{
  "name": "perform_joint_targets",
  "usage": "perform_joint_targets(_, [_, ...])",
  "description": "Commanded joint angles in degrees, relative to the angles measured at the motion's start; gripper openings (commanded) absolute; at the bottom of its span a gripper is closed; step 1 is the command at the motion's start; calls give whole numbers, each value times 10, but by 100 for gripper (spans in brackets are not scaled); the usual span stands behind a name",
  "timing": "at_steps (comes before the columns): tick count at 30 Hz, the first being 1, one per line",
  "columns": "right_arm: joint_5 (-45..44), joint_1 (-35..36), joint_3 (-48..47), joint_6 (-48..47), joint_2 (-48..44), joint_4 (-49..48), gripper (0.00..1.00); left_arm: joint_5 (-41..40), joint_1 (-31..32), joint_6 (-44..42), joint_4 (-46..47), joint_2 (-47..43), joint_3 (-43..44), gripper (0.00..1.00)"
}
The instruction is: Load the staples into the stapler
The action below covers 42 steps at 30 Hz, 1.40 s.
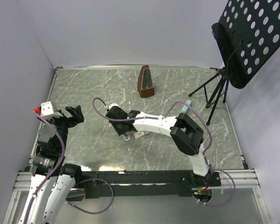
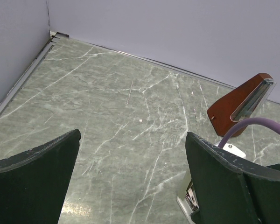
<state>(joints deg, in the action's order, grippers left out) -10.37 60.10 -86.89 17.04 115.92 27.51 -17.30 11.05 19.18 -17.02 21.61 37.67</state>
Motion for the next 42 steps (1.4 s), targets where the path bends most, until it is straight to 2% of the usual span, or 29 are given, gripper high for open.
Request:
perform_joint_targets(1, [-33,0,3,7,-31,-5,36,8,-3,-2,22,2,-1,99])
perform_joint_targets(30, [5,-1,1,0,-19,-11,34,9,-3,-2,22,2,-1,99])
perform_joint_targets(42, [-31,6,-8,-14,-17,4,33,10,-3,-2,23,3,-1,100])
